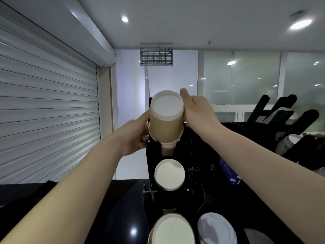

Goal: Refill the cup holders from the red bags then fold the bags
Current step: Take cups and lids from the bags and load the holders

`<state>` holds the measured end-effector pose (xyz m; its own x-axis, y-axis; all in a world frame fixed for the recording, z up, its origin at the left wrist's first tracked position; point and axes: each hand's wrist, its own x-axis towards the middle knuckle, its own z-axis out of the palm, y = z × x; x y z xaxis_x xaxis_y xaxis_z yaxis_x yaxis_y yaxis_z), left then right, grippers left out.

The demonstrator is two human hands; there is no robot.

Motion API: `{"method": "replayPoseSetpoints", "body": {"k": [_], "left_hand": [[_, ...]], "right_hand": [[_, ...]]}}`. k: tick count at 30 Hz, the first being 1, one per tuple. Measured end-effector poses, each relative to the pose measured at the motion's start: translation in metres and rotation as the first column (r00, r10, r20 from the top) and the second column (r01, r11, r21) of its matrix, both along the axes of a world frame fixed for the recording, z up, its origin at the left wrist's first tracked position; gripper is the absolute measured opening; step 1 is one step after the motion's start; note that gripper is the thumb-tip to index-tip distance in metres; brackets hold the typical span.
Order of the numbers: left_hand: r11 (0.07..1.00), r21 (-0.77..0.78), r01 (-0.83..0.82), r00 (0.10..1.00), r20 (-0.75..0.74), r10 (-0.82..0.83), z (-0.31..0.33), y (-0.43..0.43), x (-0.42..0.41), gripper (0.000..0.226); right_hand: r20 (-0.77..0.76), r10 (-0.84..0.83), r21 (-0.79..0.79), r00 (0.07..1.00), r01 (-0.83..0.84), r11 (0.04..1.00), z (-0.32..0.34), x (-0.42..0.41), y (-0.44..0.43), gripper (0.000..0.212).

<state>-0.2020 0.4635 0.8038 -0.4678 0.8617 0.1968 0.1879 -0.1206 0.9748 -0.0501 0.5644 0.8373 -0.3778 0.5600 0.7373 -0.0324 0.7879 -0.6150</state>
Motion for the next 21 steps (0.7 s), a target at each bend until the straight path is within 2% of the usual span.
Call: {"method": "replayPoseSetpoints", "body": {"k": [2, 5, 8, 10, 12, 15, 17, 21], "left_hand": [[0.993, 0.112, -0.031, 0.998, 0.051, 0.025, 0.009, -0.002, 0.003, 0.035], [0.975, 0.187, -0.118, 0.989, 0.112, 0.098, 0.018, -0.006, 0.008, 0.036], [0.954, 0.293, -0.057, 0.973, 0.232, -0.014, 0.029, -0.011, 0.013, 0.03], [0.929, 0.368, -0.038, 0.957, 0.282, -0.073, 0.035, -0.013, 0.015, 0.036], [0.904, 0.409, -0.123, 0.953, 0.304, -0.008, 0.039, -0.013, 0.016, 0.037], [0.882, 0.383, -0.274, 0.947, 0.268, 0.177, 0.037, -0.014, 0.017, 0.019], [0.89, 0.358, -0.283, 0.952, 0.221, 0.214, 0.031, -0.015, 0.013, 0.019], [0.901, 0.333, -0.279, 0.96, 0.06, 0.275, 0.019, -0.023, 0.002, 0.024]], "right_hand": [[-0.057, 0.094, 0.056, 0.994, -0.091, 0.994, 0.011, 0.008, -0.02, 0.063], [0.016, 0.194, 0.148, 0.981, -0.194, 0.97, 0.02, 0.016, -0.046, 0.074], [0.093, 0.242, 0.298, 0.966, -0.259, 0.919, 0.02, 0.025, -0.056, 0.051], [0.147, 0.209, 0.407, 0.967, -0.252, 0.878, 0.02, 0.03, -0.053, 0.078], [0.137, 0.125, 0.496, 0.983, -0.178, 0.85, 0.021, 0.031, -0.046, 0.08], [0.026, 0.015, 0.523, 1.0, -0.026, 0.852, 0.026, 0.029, -0.03, 0.08], [-0.04, -0.061, 0.525, 0.997, 0.073, 0.848, 0.032, 0.026, -0.016, 0.083], [0.02, -0.128, 0.538, 0.992, 0.097, 0.837, 0.037, 0.012, 0.012, 0.083]]}}
